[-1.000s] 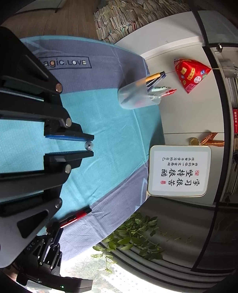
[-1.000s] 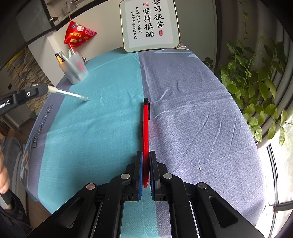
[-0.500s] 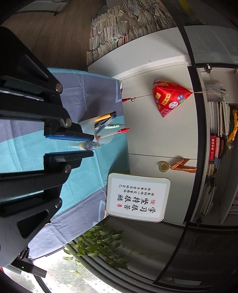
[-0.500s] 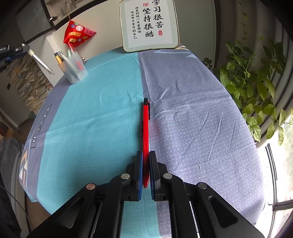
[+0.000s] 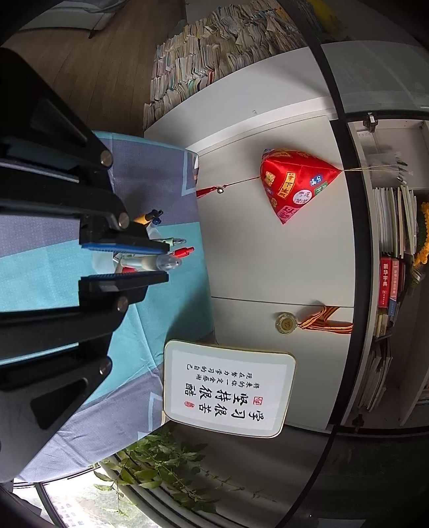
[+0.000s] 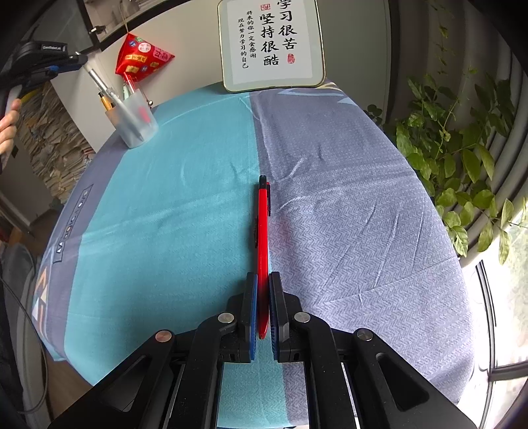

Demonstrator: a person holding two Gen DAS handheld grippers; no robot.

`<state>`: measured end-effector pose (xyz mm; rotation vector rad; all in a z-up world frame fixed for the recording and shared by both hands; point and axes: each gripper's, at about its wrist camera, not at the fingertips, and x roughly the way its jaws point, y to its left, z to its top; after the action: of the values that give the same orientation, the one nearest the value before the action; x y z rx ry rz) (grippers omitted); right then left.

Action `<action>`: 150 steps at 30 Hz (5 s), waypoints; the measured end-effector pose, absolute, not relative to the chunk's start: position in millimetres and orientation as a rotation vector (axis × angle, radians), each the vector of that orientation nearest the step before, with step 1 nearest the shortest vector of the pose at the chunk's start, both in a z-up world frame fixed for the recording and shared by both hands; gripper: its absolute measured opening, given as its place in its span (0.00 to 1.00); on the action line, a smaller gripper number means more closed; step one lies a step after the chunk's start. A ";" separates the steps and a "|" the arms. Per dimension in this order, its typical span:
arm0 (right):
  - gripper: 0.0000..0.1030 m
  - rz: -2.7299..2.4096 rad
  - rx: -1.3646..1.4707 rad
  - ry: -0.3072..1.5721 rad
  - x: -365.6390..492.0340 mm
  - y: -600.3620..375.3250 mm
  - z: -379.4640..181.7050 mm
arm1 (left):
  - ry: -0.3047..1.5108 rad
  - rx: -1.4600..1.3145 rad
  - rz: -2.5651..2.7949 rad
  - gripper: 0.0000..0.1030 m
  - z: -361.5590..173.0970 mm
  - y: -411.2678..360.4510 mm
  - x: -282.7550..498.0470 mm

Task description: Organize stationery

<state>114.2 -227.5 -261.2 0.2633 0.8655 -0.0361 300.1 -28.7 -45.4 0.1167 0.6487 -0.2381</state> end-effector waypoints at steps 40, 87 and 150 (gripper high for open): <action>0.06 0.017 0.298 0.801 125.5 -222.1 -238.7 | 0.673 0.017 -0.286 0.55 -61.1 1.9 288.8; 0.06 0.247 0.107 0.940 397.0 -83.8 -113.3 | 0.766 -0.010 -0.351 0.69 -186.3 62.3 203.8; 0.83 -0.317 0.076 0.459 74.5 -137.1 -107.6 | 0.528 0.073 -0.049 0.99 -110.4 41.3 66.4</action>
<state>74.5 -137.1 -107.6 0.0759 0.4590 -0.3167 66.4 41.3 -110.4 0.0726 0.5278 -0.0486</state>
